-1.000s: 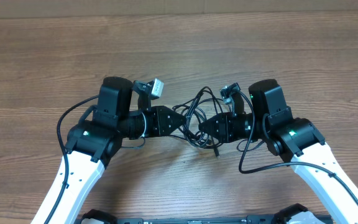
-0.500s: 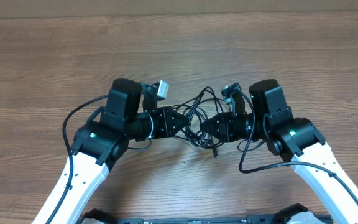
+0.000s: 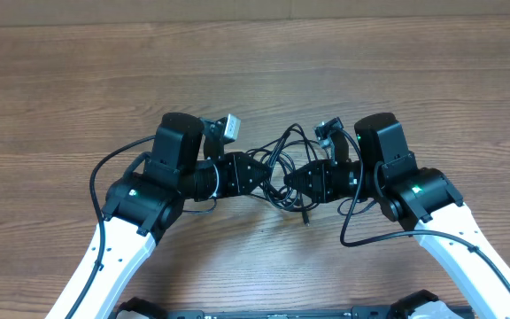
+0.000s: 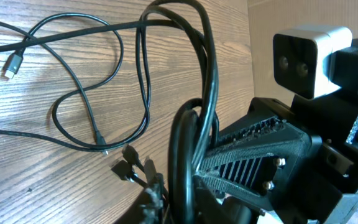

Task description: Untangle cables

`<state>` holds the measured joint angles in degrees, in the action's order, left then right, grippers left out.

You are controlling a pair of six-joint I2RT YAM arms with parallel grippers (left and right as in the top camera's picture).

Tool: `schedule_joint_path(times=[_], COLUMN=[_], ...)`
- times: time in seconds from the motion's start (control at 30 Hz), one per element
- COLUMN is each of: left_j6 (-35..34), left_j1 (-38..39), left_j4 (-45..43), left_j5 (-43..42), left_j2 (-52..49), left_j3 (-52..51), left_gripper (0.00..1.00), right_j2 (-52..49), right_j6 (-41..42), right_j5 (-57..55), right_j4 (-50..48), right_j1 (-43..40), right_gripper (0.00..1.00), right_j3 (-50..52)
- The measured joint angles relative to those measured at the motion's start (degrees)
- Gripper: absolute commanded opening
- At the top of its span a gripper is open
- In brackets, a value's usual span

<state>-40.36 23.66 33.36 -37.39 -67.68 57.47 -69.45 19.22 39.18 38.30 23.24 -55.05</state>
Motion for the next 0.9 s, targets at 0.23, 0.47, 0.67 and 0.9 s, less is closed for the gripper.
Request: schedule_joint_path(times=[0.23,0.47,0.67,0.9], left_j6=[-0.02,-0.02,-1.9,-5.01], left_j1=[0.0,0.0,0.37,0.37], left_j4=[0.0,-0.76,-6.16,-8.5], left_j5=[0.0,-0.87,-5.07,-7.93], left_j2=[0.0,0.0,0.0,-0.02], left_j3=[0.0,0.0,-0.02,-0.02], left_gripper=[0.04,0.04,0.04,0.04], right_j2=[0.0,0.0,0.0,0.02], right_j6=[-0.02,-0.48,-1.2,-1.38], right_j5=[-0.04,-1.11,-5.14,-6.43], right_j4=[0.07,2.01,5.14,5.2], right_j1=[0.0,0.02,0.04,0.04], right_gripper=[0.04,0.04,0.04,0.04], right_j3=[0.0,0.0,0.0,0.0])
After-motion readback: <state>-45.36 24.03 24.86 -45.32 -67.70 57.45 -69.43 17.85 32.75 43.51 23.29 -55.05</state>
